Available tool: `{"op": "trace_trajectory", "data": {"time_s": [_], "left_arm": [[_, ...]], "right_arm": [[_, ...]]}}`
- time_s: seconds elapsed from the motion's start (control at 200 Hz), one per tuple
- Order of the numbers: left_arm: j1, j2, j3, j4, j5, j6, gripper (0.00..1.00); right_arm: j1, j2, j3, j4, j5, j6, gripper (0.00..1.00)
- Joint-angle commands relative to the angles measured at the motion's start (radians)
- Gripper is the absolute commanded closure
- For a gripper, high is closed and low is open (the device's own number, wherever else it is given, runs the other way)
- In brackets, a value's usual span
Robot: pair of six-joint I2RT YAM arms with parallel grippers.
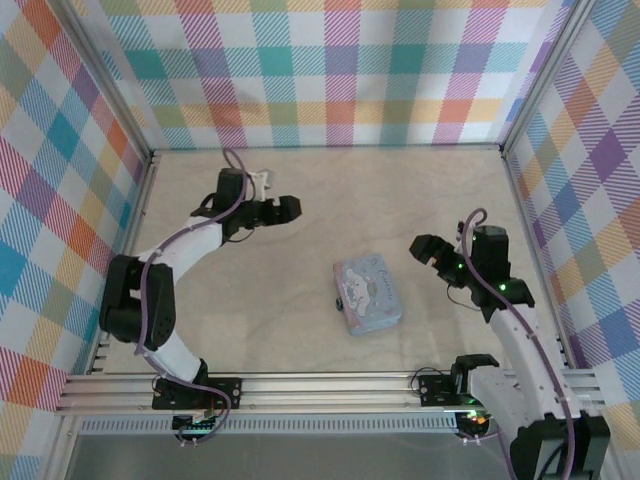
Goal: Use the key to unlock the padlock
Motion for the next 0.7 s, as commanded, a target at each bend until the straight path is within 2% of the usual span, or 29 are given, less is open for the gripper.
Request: {"op": "trace_trajectory", "data": {"time_s": [0.0,0.185,0.385,0.545,0.695], "left_arm": [[-0.078,0.053,0.075,-0.106,0.066,0.051,0.13],[-0.167,0.137,0.141,-0.149,0.089,0.096,0.14],[-0.211,0.191,0.193,-0.213,0.139,0.142,0.16],[-0.243,0.253,0.243,-0.266,0.204,0.179,0.23],[-0.269,0.306,0.276,-0.292,0.275,0.187,0.29]], "right_arm": [[0.041,-0.026,-0.044,-0.203,-0.086,0.068,0.15],[0.15,-0.026,-0.043,-0.346,-0.076,0.081,0.18],[0.266,-0.014,-0.058,-0.383,-0.131,0.123,0.21],[0.34,-0.005,-0.144,-0.216,-0.203,0.22,0.22],[0.361,0.027,-0.166,-0.088,-0.177,0.281,0.23]]}}
